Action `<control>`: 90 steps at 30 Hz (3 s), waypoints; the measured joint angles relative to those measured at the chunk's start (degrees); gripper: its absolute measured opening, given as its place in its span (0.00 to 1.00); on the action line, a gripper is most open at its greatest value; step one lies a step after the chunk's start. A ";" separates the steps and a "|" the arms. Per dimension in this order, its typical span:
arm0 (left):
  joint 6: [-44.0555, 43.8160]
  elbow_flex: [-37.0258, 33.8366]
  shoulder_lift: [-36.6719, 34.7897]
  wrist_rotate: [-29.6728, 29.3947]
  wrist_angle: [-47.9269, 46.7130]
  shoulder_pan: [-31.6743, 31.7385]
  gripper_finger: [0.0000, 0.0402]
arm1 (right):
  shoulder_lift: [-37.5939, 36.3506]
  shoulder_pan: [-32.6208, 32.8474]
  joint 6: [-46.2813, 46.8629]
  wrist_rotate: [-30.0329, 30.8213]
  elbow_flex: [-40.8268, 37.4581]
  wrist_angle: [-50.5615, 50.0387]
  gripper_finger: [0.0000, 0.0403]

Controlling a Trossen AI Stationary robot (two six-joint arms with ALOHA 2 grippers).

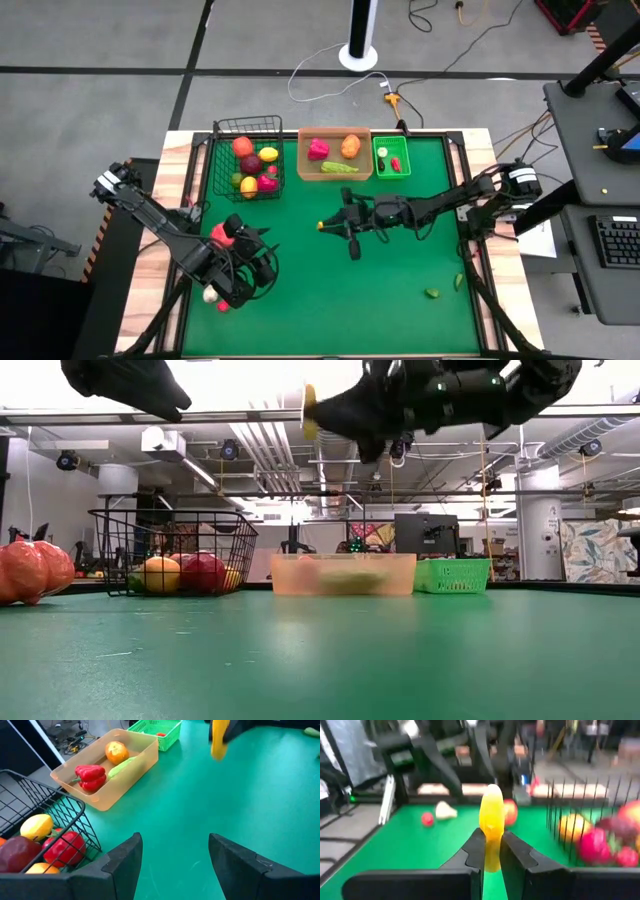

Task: Sort produce into baskets
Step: Put the yellow corn into the green basket, then put the green bell pepper into the green basket

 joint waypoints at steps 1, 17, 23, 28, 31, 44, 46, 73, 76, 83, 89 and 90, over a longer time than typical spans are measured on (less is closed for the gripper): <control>0.34 0.00 0.00 0.01 -0.02 0.12 0.52 | 0.00 0.03 1.13 0.55 0.00 -1.99 0.08; 0.55 0.00 0.00 0.05 -5.82 0.16 0.52 | 0.00 0.55 8.06 0.69 -0.02 -14.69 0.08; 0.56 0.16 -0.02 0.09 -9.91 0.16 0.52 | 0.00 0.55 12.18 1.09 -0.02 -21.91 0.08; 6.91 0.37 -1.16 1.82 -10.32 0.16 0.52 | -0.08 0.55 14.10 2.67 0.09 -27.97 0.08; 11.68 0.37 -3.05 3.47 -10.28 0.16 0.52 | -1.55 0.53 15.07 5.54 1.36 -35.92 0.08; 19.81 0.07 -11.06 -2.07 -4.36 0.25 0.52 | -8.89 -13.28 28.97 25.56 22.89 -84.89 0.08; 19.66 -0.24 -10.90 -2.32 -2.89 0.25 0.52 | -8.15 -17.72 29.14 25.62 25.20 -88.32 0.08; 14.86 -0.37 -3.06 0.18 -1.01 0.25 0.52 | 1.74 -40.93 26.96 18.51 25.20 -91.21 0.43; 14.38 -0.37 -3.06 0.18 -1.01 0.25 0.52 | -0.85 -39.57 26.97 16.42 25.20 -91.59 0.47; 13.53 -0.37 -2.43 0.11 0.06 0.25 0.52 | -9.34 -29.36 27.76 12.06 25.49 -91.42 0.50; 13.52 -0.37 0.13 -0.41 1.21 0.27 0.52 | -13.79 -15.74 29.76 10.85 25.49 -91.39 0.50; 13.52 -0.37 0.60 -0.41 1.64 0.27 0.52 | -14.15 -13.57 30.58 10.88 25.49 -91.39 0.50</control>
